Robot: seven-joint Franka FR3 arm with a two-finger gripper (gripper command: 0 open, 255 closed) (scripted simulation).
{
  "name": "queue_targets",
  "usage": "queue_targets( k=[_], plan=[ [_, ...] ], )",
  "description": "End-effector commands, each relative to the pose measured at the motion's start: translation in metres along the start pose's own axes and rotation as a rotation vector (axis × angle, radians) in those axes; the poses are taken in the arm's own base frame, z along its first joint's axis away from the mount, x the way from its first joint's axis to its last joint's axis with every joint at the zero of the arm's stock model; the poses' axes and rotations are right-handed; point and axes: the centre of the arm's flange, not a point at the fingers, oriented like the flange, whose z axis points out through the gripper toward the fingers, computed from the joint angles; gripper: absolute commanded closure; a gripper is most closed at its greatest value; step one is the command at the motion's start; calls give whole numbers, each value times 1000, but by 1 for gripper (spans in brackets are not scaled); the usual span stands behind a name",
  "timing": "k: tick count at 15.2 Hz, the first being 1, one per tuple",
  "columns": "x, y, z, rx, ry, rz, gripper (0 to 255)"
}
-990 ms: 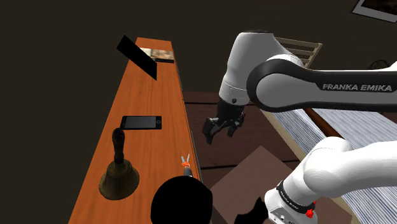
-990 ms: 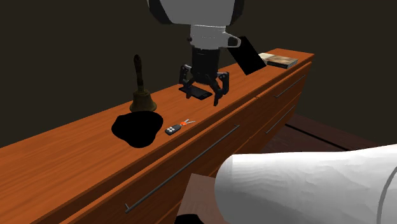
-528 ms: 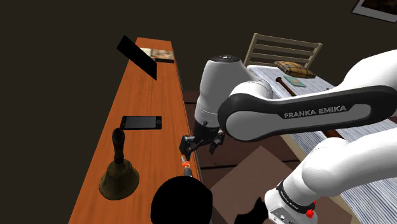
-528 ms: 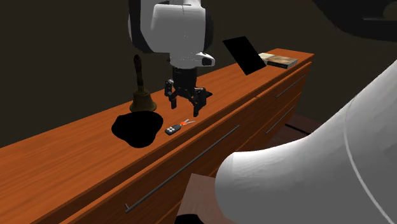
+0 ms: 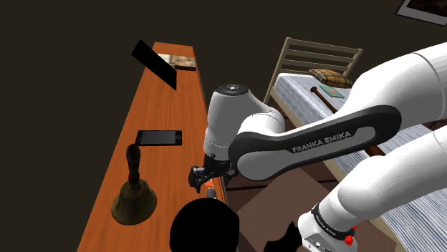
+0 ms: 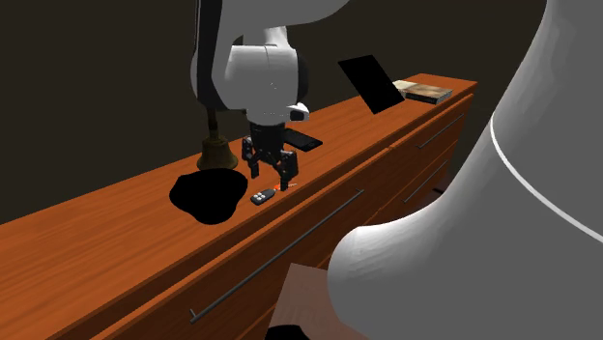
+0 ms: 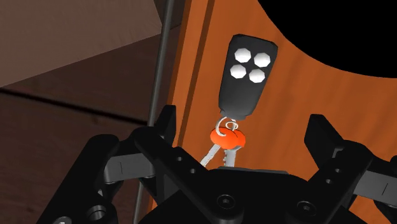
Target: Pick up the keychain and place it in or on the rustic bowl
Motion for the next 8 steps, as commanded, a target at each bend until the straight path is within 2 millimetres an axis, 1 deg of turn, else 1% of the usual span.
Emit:
queue_targets(
  k=[1, 3, 8],
  plan=[
    [1, 0, 11, 1, 0, 0, 0],
    [1, 0, 19, 1, 0, 0, 0],
    [1, 0, 19, 1, 0, 0, 0]
  ],
)
